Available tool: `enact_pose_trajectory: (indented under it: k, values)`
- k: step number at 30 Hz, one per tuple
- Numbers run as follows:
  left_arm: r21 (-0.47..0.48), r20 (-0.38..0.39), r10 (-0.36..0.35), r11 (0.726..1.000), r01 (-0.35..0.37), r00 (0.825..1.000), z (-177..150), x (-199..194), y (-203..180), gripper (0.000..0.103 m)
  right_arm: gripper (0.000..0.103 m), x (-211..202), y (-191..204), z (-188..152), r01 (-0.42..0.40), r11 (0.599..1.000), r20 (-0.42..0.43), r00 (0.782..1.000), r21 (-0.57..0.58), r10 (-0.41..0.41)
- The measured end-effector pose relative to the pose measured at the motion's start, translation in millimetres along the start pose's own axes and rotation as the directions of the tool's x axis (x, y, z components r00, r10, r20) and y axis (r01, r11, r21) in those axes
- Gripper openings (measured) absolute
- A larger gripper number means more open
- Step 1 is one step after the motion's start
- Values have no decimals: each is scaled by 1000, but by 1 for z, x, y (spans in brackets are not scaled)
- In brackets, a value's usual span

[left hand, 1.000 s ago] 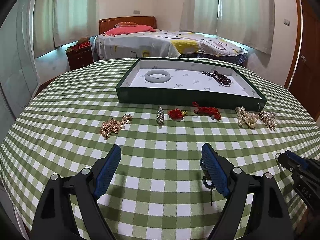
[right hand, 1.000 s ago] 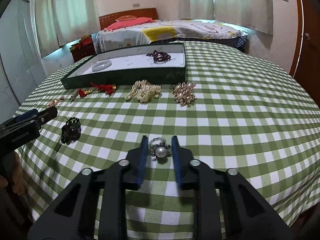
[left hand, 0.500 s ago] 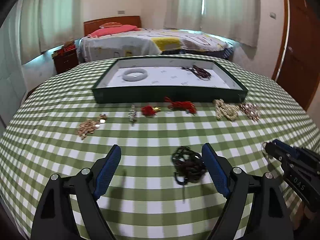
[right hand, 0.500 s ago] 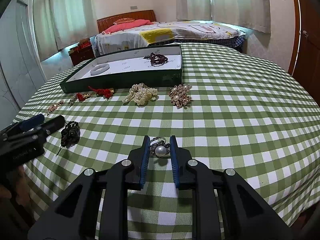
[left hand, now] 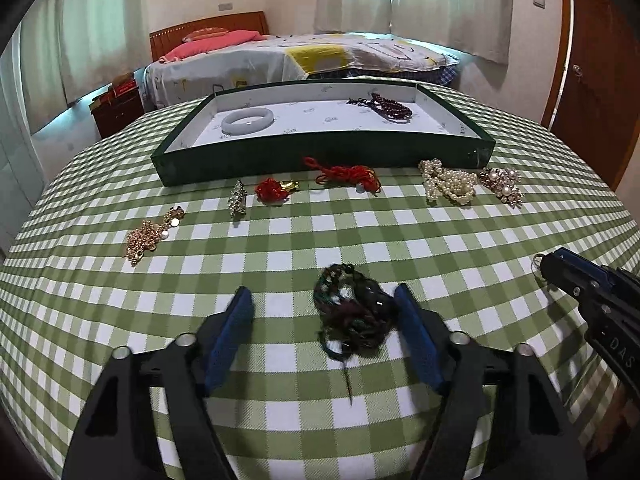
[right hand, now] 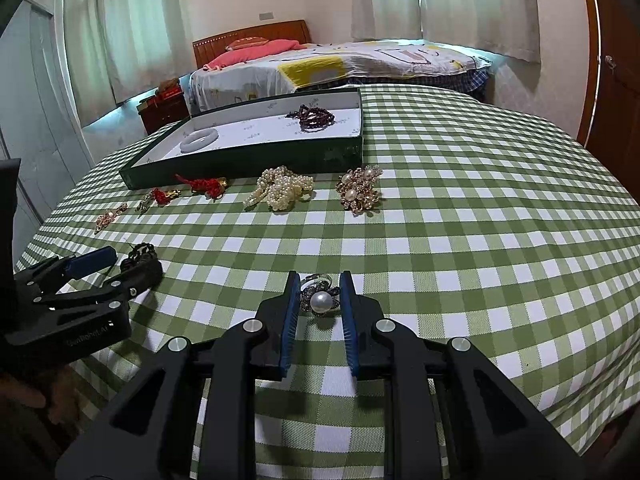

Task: Organize jewelry
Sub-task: 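Grasp the pearl ring with the right tool while the left grasps the black bracelet, then carry the black bracelet and pearl ring into the tray with both tools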

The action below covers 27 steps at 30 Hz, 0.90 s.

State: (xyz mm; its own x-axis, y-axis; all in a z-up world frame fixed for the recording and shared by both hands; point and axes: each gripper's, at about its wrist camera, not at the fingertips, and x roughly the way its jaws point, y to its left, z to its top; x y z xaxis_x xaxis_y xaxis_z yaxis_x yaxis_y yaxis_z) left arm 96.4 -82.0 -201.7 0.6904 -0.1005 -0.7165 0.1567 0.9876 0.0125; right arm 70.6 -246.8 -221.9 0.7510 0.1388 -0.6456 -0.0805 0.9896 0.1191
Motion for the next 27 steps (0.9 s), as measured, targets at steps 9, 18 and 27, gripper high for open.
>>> enact_pose_trajectory:
  k: [9, 18, 27]
  values:
    - [7, 18, -35, 999, 35, 999, -1, -5, 6, 27, 20, 1, 0, 0, 0, 1000, 1, 1000, 0, 0]
    - [-17, 25, -106, 994, 106, 994, 0, -6, 11, 22, 20, 0, -1, 0, 1, 1000, 3, 1000, 2, -1]
    - [-19, 35, -106, 994, 107, 994, 1, -9, 11, 20, 20, -1, -2, 2, 1, 1000, 15, 1000, 8, -2]
